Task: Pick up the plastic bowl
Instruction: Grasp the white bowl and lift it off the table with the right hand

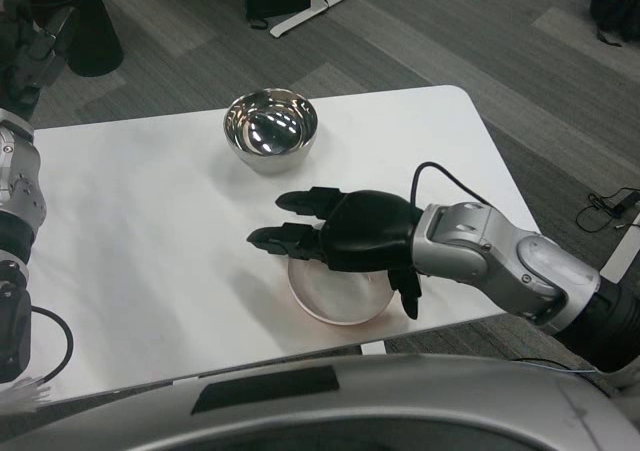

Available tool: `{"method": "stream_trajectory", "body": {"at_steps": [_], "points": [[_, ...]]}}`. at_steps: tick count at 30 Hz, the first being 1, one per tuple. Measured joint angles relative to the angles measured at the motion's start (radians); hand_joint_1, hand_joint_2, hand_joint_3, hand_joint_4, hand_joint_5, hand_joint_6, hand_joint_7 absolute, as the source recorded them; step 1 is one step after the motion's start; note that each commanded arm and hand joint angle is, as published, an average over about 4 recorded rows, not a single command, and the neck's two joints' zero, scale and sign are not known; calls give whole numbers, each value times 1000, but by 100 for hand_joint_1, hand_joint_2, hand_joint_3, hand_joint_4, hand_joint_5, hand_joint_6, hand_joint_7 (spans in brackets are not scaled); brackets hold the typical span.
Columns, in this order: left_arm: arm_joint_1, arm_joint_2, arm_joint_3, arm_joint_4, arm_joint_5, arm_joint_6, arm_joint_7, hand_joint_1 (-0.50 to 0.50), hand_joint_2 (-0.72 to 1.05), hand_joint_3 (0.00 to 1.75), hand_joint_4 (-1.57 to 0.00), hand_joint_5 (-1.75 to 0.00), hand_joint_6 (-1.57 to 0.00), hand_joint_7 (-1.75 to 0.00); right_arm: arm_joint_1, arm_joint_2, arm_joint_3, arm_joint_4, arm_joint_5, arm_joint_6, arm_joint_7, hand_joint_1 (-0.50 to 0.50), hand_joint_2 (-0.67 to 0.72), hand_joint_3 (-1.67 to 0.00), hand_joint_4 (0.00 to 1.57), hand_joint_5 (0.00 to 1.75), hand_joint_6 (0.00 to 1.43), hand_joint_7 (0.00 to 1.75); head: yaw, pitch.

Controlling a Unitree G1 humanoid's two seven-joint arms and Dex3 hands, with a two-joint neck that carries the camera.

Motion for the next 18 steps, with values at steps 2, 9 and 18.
{"method": "stream_trajectory", "body": {"at_steps": [2,9,18], "points": [[0,0,-1,-2,0,0,0,-50,87,9,0,0,-5,-7,0,1,8,-1,4,-4,0,-38,-3,-8,0,0,0,0,-1,-1],[0,0,-1,-9,0,0,0,-50,87,9,0,0,-5,-7,0,6,21,-2,16,-32,-3,-38,-3,-14,0,0,0,0,-7,-6],[0,0,-1,-22,-4,0,0,-50,87,9,0,0,-5,-7,1,5,24,-2,19,-53,-4,-33,-24,-36,0,0,0,0,-19,-4]]}}
